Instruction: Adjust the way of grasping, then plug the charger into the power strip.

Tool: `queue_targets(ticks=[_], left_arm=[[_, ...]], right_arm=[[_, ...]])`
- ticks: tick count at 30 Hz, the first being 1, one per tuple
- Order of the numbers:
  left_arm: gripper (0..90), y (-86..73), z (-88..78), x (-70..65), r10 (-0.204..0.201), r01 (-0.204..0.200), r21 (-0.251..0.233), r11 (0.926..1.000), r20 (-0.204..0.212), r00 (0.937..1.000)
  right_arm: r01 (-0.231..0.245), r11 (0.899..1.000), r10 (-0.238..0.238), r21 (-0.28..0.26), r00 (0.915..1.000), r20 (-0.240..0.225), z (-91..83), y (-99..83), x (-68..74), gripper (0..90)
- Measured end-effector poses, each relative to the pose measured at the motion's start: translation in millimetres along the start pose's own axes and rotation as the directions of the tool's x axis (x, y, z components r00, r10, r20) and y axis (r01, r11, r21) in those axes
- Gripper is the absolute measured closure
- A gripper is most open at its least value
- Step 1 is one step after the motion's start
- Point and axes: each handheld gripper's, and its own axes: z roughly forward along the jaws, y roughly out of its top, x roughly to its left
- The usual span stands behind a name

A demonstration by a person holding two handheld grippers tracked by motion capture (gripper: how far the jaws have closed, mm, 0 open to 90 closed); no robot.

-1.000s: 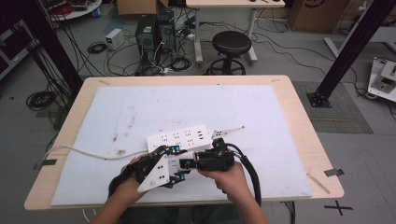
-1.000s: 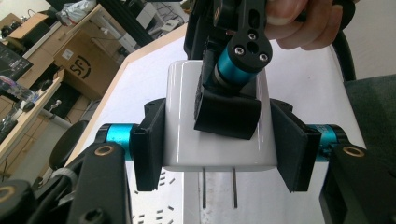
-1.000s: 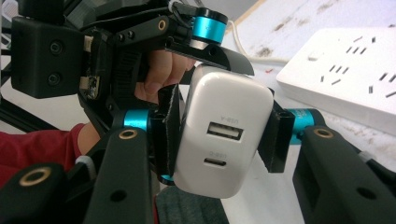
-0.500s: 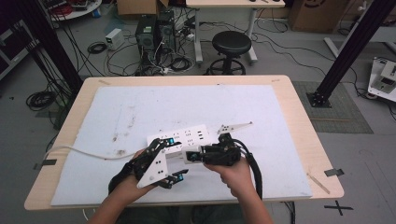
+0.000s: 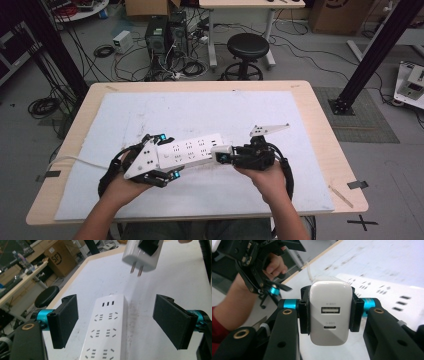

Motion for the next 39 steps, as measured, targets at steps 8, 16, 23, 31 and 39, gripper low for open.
queue_targets(ticks=[8, 16, 23, 31, 39], left_arm=[[20.6, -6.6, -11.7, 27.0, -0.072, 0.072, 0.049, 0.9962, 0.006, 0.9974], [20.0, -24.8, -17.0, 68.5, -0.175, 0.173, 0.143, 0.9746, 0.003, 0.9846], [20.0, -35.0, -18.1, 81.0, -0.215, 0.211, 0.173, 0.9619, 0.001, 0.9767], [20.0, -41.2, -20.6, 88.0, -0.225, 0.224, 0.196, 0.9545, -0.018, 0.9741], [20.0, -54.1, -32.4, 94.4, -0.247, 0.251, 0.247, 0.9361, -0.047, 0.9679]], right_arm=[[0.054, 0.999, -0.054, -0.004, 0.9953, 0.081, -24.6, 7.7, -7.6, 63.3], [0.097, 0.995, -0.1, 0.026, 0.9806, 0.169, -37.6, 14.3, -10.0, 63.3], [0.105, 0.994, -0.11, 0.038, 0.9728, 0.204, -43.7, 21.3, -18.1, 63.3], [0.126, 0.985, -0.148, 0.115, 0.9656, 0.214, -37.9, 39.7, -25.0, 63.3], [0.191, 0.951, -0.239, 0.243, 0.9524, 0.189, -15.0, 71.6, -34.0, 63.3]])
